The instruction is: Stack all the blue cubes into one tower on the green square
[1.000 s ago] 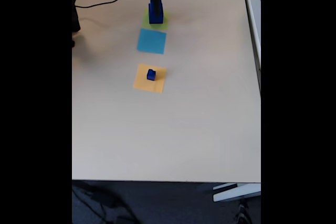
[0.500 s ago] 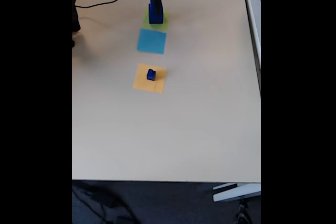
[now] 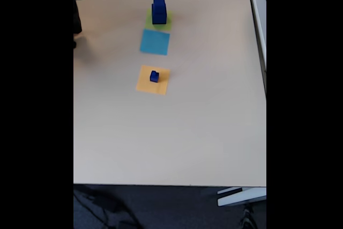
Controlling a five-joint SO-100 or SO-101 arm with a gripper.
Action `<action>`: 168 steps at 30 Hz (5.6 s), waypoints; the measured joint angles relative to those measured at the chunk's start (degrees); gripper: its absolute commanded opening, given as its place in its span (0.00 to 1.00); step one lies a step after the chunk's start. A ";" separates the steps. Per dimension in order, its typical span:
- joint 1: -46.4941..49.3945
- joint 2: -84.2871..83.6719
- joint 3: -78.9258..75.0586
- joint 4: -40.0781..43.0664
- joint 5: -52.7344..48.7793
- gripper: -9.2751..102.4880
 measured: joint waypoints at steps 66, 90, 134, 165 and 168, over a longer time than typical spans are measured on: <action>33.22 -15.56 8.61 10.55 -8.17 0.32; 34.45 -15.47 11.60 8.79 -8.17 0.26; 35.33 -17.05 10.28 8.79 -8.26 0.21; 35.51 -17.05 10.20 8.61 -8.26 0.10; 35.42 -17.05 10.20 8.61 -8.26 0.10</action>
